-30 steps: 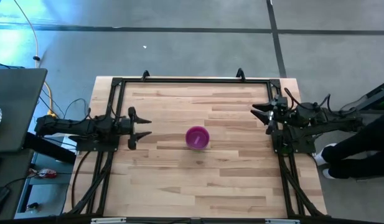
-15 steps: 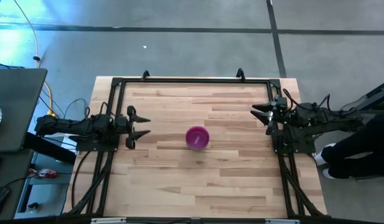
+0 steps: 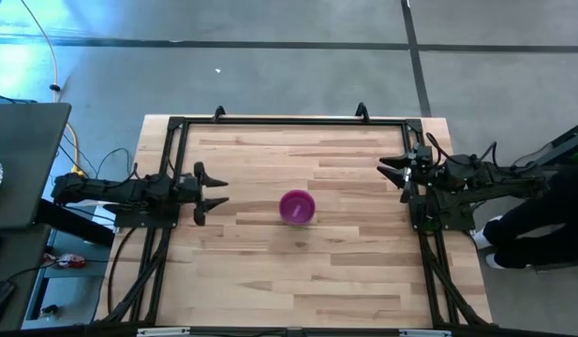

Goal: Nest bowls inside each other
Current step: Return to Home Position

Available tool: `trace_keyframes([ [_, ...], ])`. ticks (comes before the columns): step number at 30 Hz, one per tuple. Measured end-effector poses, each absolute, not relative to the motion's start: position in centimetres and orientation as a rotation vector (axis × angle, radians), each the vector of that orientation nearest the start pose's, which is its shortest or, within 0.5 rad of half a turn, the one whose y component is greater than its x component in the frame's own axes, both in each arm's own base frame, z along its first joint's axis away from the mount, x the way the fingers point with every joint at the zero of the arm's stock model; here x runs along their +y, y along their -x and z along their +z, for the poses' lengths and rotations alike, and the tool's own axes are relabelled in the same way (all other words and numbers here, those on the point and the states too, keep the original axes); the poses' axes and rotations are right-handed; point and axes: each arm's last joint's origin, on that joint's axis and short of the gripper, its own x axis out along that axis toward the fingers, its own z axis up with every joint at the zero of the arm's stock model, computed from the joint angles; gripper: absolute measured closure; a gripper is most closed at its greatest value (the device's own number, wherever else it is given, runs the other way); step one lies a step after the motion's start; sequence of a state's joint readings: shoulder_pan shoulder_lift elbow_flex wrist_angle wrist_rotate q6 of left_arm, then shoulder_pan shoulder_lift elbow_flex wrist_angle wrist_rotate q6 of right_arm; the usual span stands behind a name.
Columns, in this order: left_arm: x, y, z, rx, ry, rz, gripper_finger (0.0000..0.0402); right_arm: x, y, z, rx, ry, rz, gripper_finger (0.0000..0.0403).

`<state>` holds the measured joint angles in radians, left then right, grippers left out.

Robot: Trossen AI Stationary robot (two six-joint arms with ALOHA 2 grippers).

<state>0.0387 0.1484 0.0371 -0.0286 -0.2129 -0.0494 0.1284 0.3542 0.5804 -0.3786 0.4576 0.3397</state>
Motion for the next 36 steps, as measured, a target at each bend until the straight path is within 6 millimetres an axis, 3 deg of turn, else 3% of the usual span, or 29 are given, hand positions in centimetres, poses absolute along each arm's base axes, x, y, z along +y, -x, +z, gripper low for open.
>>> trace_keyframes([
  [13, 0.9, -10.7, 15.7, 0.174, 0.009, 0.197, 0.0186, -0.1, -9.1, 29.4, 0.088, -0.293, -0.349, 0.0263],
  [23, 0.6, -10.9, 17.0, 0.054, -0.008, 0.094, 0.0186, -0.1, -9.1, 29.4, 0.087, -0.293, -0.349, 0.0263],
  [31, 1.0, -10.6, 16.4, 0.047, -0.011, 0.207, 0.0186, -0.1, -9.1, 29.5, 0.087, -0.288, -0.348, 0.0263],
  [36, 0.8, -9.9, 17.1, -0.035, -0.042, 0.177, 0.0186, -0.1, -9.1, 29.5, 0.089, -0.278, -0.346, 0.0263],
])
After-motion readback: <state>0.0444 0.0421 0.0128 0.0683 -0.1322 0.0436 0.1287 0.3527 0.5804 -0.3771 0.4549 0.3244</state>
